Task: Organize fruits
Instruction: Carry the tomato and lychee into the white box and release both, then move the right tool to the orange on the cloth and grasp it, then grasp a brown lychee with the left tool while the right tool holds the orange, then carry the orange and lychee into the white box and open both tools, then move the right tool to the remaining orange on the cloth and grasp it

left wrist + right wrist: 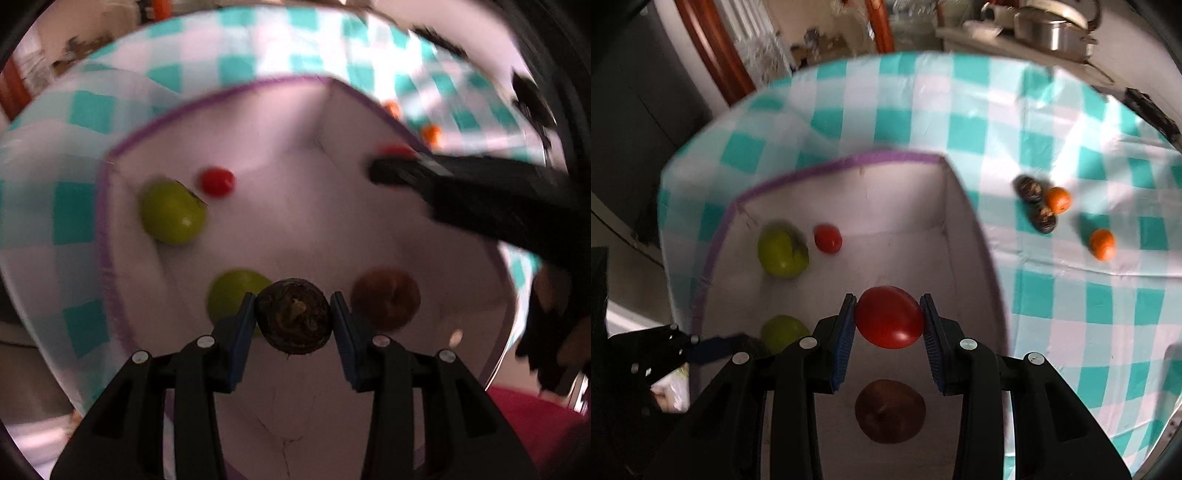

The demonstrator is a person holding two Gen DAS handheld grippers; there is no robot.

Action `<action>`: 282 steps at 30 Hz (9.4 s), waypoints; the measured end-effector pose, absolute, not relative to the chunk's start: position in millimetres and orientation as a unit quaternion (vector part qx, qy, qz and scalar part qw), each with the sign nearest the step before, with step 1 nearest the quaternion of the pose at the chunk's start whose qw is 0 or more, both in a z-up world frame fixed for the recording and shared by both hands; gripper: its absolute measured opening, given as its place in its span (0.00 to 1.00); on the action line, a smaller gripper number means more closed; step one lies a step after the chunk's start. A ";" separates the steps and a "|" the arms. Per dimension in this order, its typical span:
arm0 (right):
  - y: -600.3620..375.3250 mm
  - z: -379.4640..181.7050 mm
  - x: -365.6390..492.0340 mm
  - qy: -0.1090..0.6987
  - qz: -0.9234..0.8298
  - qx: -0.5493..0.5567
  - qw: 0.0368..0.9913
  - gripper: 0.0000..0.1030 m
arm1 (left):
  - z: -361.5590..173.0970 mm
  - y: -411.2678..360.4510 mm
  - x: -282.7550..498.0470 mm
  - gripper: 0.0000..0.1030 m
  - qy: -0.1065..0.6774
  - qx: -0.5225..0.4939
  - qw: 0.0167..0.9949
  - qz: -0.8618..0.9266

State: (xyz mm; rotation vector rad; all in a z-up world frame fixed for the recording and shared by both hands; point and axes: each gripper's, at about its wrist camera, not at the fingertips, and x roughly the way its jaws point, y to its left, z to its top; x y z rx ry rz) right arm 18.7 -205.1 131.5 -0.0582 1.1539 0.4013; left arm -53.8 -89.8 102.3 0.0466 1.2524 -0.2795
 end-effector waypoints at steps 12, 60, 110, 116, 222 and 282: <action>-176.1 57.1 46.5 0.630 0.178 -0.077 0.752 0.35 | 57.2 -126.7 -63.4 0.49 0.623 0.111 0.753 -0.179; -462.7 43.0 129.9 0.530 0.087 0.042 0.842 0.86 | 162.5 -182.9 11.2 0.96 0.483 -0.062 0.873 0.037; -520.3 11.4 101.3 0.497 0.160 0.018 0.853 0.40 | -16.8 -323.5 217.4 0.70 0.571 -0.013 0.820 0.033; -518.4 9.5 97.7 0.493 0.160 0.015 0.855 0.40 | -16.2 -332.6 210.2 0.40 0.566 0.004 0.824 0.013; -176.9 70.7 64.1 0.562 0.199 -0.046 0.801 0.39 | 79.2 -57.2 -9.4 0.40 0.586 -0.041 0.806 -0.071; -413.8 209.7 -16.9 0.387 -0.048 0.130 0.912 0.85 | 194.3 -136.8 5.9 0.98 0.455 -0.006 0.887 -0.084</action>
